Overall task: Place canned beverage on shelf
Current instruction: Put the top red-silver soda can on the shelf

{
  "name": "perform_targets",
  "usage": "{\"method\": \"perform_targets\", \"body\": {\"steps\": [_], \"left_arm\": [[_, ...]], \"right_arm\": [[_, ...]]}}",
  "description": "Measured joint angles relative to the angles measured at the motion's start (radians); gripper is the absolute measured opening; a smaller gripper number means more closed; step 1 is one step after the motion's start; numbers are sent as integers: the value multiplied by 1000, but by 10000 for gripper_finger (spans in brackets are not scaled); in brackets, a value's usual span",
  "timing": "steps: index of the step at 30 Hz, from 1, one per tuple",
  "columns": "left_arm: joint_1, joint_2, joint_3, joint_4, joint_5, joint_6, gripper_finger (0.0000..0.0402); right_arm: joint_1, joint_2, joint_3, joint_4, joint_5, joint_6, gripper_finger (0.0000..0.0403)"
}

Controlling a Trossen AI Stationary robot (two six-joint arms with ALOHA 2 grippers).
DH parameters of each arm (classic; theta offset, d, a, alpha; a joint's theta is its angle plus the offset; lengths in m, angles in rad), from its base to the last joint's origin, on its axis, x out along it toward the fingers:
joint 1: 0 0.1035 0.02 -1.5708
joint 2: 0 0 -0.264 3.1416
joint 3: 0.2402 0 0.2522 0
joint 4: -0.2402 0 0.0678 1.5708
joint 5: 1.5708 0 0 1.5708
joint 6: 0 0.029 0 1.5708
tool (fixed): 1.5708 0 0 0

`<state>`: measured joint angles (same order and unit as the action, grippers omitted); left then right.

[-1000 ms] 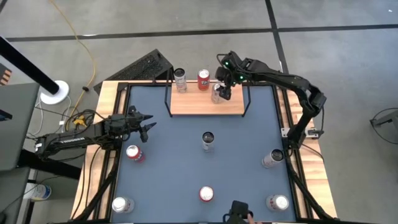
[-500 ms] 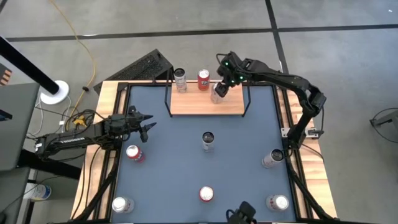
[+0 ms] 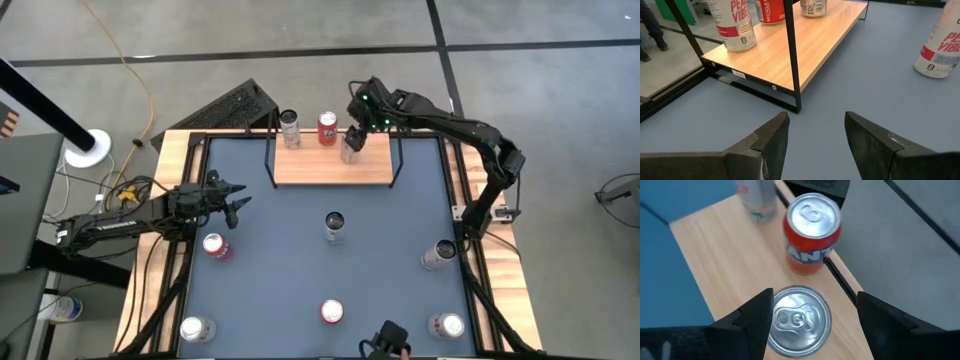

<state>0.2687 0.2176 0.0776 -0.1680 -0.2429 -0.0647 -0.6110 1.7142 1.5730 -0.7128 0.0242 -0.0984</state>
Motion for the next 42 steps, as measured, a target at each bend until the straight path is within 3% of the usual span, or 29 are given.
{"method": "perform_targets", "body": {"steps": [6, 27, 42], "left_arm": [[0, 0, 0, 0, 0, 0, 184], [0, 0, 0, 0, 0, 0, 184], [0, 0, 0, 0, 0, 0, 184]], "right_arm": [[9, 0, 0, -82, -104, -205, 276], [-8, 0, -61, -32, -140, -243, 276], [-27, 0, -61, 11, -157, -179, 261]]}}
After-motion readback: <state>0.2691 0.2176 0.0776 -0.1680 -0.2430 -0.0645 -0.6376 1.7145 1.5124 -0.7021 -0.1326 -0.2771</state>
